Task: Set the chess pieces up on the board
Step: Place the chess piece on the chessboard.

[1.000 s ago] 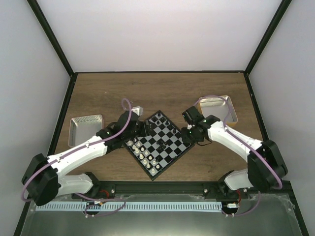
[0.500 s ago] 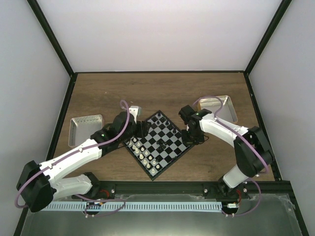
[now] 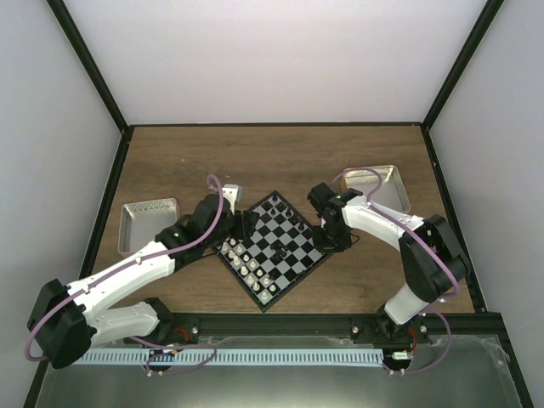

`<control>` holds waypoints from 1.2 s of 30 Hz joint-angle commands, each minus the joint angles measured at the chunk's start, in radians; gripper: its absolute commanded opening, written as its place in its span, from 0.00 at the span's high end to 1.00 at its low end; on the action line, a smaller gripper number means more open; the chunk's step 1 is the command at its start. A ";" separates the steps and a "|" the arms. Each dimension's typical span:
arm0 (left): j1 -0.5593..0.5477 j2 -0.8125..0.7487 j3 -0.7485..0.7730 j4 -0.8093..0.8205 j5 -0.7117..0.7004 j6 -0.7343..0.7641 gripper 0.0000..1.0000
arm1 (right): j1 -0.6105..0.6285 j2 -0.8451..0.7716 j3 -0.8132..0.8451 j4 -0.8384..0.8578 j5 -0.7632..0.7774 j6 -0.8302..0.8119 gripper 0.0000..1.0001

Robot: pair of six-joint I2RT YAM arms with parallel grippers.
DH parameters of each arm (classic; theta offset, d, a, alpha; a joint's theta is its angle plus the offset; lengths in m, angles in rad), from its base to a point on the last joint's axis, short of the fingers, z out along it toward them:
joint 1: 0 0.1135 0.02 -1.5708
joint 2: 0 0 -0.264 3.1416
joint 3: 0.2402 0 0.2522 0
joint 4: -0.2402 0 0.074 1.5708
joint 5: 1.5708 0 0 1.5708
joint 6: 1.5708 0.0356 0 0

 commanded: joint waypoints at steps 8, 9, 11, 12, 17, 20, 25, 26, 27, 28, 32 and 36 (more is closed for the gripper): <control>0.009 0.001 -0.010 0.000 -0.002 0.013 0.37 | -0.008 0.021 0.038 0.044 0.006 -0.006 0.71; 0.010 0.002 -0.009 0.000 -0.001 0.013 0.37 | -0.008 0.021 0.036 0.052 0.004 -0.004 0.72; 0.009 0.003 -0.008 -0.002 -0.002 0.015 0.37 | -0.008 0.021 0.034 0.060 -0.002 -0.004 0.74; 0.011 0.005 -0.008 -0.002 -0.003 0.014 0.37 | -0.008 0.022 0.034 0.061 -0.002 -0.002 0.75; 0.012 0.015 -0.007 0.001 0.007 0.014 0.37 | -0.008 0.024 0.026 0.078 0.006 0.004 0.79; 0.013 0.017 -0.006 0.001 0.010 0.016 0.37 | -0.008 0.029 0.023 0.084 0.012 0.009 0.79; 0.016 0.012 -0.009 -0.006 0.007 0.014 0.37 | -0.008 0.002 0.038 0.038 0.069 0.029 0.68; 0.016 0.009 -0.009 -0.006 0.008 0.012 0.37 | -0.008 -0.015 0.046 0.021 0.082 0.035 0.64; 0.016 0.005 -0.011 -0.005 0.008 0.009 0.37 | -0.007 -0.035 0.055 0.006 0.094 0.041 0.61; 0.016 0.000 -0.015 -0.003 0.009 0.005 0.37 | -0.006 -0.059 0.062 -0.010 0.101 0.048 0.58; 0.017 -0.020 -0.024 0.007 0.008 -0.013 0.37 | 0.024 -0.144 0.063 -0.039 0.103 0.084 0.53; 0.017 -0.045 -0.043 0.019 0.004 -0.042 0.36 | 0.139 -0.189 0.029 -0.051 0.137 0.200 0.52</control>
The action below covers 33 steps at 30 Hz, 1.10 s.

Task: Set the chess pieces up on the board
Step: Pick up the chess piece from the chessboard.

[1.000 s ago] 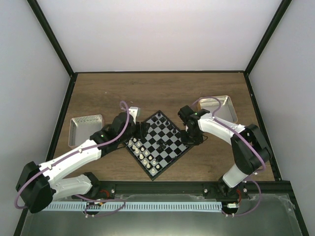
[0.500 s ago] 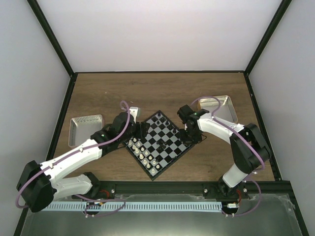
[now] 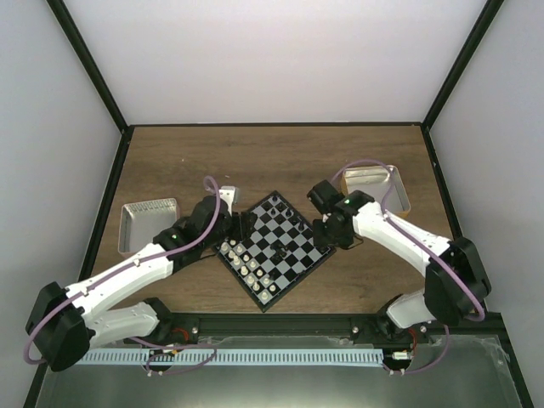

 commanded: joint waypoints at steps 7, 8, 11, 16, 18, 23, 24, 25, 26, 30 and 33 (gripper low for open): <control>0.005 -0.087 -0.075 0.044 0.007 -0.085 0.36 | 0.316 -0.101 -0.099 0.080 0.088 0.261 0.54; 0.005 -0.091 -0.079 0.045 0.010 -0.089 0.36 | 0.333 -0.105 -0.115 0.097 0.088 0.256 0.55; 0.005 -0.100 -0.088 0.045 0.017 -0.099 0.36 | 0.355 -0.110 -0.159 0.148 0.051 0.210 0.56; 0.005 -0.102 -0.095 0.045 0.011 -0.123 0.36 | 0.381 -0.093 -0.202 0.200 0.015 0.153 0.60; 0.006 -0.102 -0.094 0.046 0.011 -0.134 0.37 | 0.383 -0.078 -0.197 0.200 0.024 0.140 0.64; 0.005 -0.104 -0.092 0.050 0.019 -0.145 0.36 | 0.383 -0.039 -0.190 0.221 0.038 0.111 0.70; 0.005 -0.104 -0.091 0.047 0.019 -0.145 0.36 | 0.383 -0.031 -0.187 0.216 0.041 0.112 0.70; 0.005 -0.106 -0.091 0.043 0.019 -0.145 0.37 | 0.383 -0.026 -0.185 0.213 0.045 0.112 0.71; 0.005 -0.107 -0.093 0.041 0.018 -0.145 0.37 | 0.383 -0.025 -0.185 0.214 0.045 0.113 0.71; 0.005 -0.113 -0.101 0.040 0.016 -0.143 0.36 | 0.384 -0.024 -0.195 0.223 0.036 0.107 0.71; 0.005 -0.113 -0.100 0.040 0.016 -0.139 0.36 | 0.385 -0.010 -0.195 0.223 0.034 0.106 0.71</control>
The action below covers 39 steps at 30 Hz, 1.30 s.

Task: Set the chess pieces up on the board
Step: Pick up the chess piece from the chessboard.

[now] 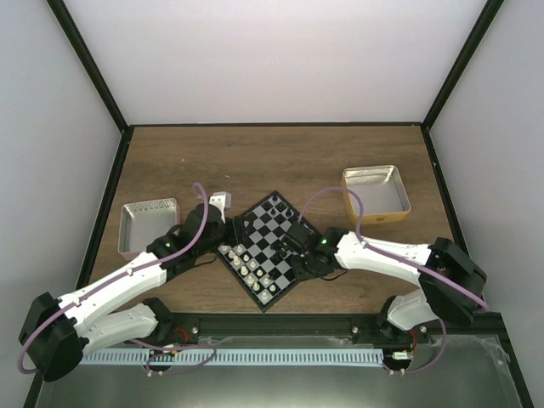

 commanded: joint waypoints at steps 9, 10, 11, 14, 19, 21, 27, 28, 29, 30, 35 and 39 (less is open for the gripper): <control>0.004 -0.014 -0.014 0.024 -0.002 0.002 0.36 | 0.009 0.028 0.004 0.009 0.017 -0.011 0.77; 0.005 -0.013 -0.016 0.025 -0.002 0.003 0.36 | 0.009 0.028 0.004 0.011 0.016 -0.013 0.78; 0.004 -0.012 -0.015 0.026 -0.002 0.002 0.36 | 0.008 0.030 0.004 0.011 0.016 -0.013 0.78; 0.004 -0.008 -0.015 0.028 -0.001 0.003 0.36 | 0.009 0.038 -0.001 0.019 0.016 -0.015 0.78; 0.004 -0.006 -0.014 0.028 0.000 0.005 0.36 | 0.008 0.048 -0.005 0.032 0.018 -0.021 0.80; 0.004 -0.005 -0.012 0.028 -0.002 0.006 0.36 | 0.009 0.052 -0.005 0.036 0.019 -0.022 0.81; 0.004 0.002 -0.008 0.030 0.002 0.006 0.36 | 0.009 0.052 -0.015 0.060 0.022 -0.006 0.86; 0.004 0.004 -0.007 0.031 0.003 0.006 0.36 | 0.009 0.050 -0.019 0.068 0.020 -0.001 0.88; 0.004 0.004 -0.007 0.031 0.002 0.006 0.36 | 0.009 0.048 -0.025 0.080 0.018 0.005 0.89; 0.004 0.006 -0.006 0.031 0.003 0.006 0.36 | 0.009 0.046 -0.029 0.087 0.016 0.012 0.90; 0.005 0.011 -0.007 0.045 0.042 0.013 0.36 | 0.009 0.025 -0.056 0.139 0.032 0.051 0.98; 0.004 0.018 -0.013 0.076 0.097 0.012 0.36 | 0.009 0.004 -0.083 0.188 0.055 0.070 0.99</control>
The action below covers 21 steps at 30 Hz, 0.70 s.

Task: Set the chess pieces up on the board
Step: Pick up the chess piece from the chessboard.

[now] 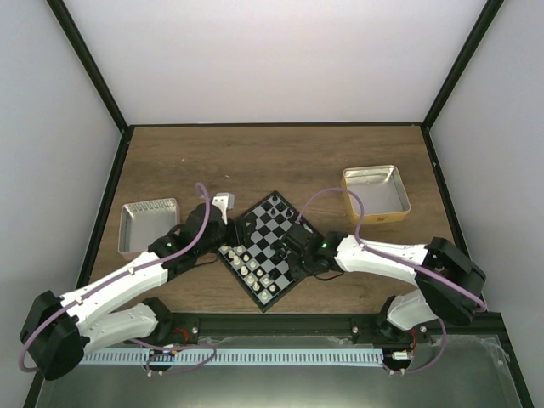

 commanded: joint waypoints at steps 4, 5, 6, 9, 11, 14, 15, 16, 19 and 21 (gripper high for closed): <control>0.005 0.018 -0.027 0.099 0.115 -0.021 0.36 | 0.006 -0.034 -0.060 0.077 0.072 0.050 0.99; 0.004 0.021 -0.033 0.111 0.130 -0.032 0.36 | 0.006 -0.044 -0.065 0.091 0.083 0.052 0.99; 0.004 0.024 -0.039 0.124 0.148 -0.038 0.36 | 0.006 -0.056 -0.074 0.107 0.088 0.052 0.99; 0.005 0.034 -0.063 0.178 0.206 -0.094 0.36 | 0.006 -0.101 -0.106 0.163 0.097 0.052 0.99; 0.004 0.040 -0.084 0.221 0.244 -0.131 0.36 | 0.006 -0.131 -0.127 0.206 0.099 0.048 0.99; 0.004 0.048 -0.111 0.283 0.288 -0.189 0.36 | 0.006 -0.160 -0.144 0.238 0.103 0.049 0.99; 0.003 0.052 -0.118 0.307 0.296 -0.203 0.36 | 0.006 -0.169 -0.148 0.247 0.105 0.050 0.99; 0.004 0.053 -0.125 0.323 0.305 -0.217 0.36 | 0.006 -0.175 -0.152 0.259 0.106 0.049 0.99; 0.005 0.061 -0.139 0.360 0.320 -0.253 0.36 | 0.006 -0.200 -0.165 0.301 0.105 0.045 0.99; 0.004 0.068 -0.146 0.388 0.343 -0.279 0.36 | 0.006 -0.222 -0.178 0.335 0.103 0.045 0.99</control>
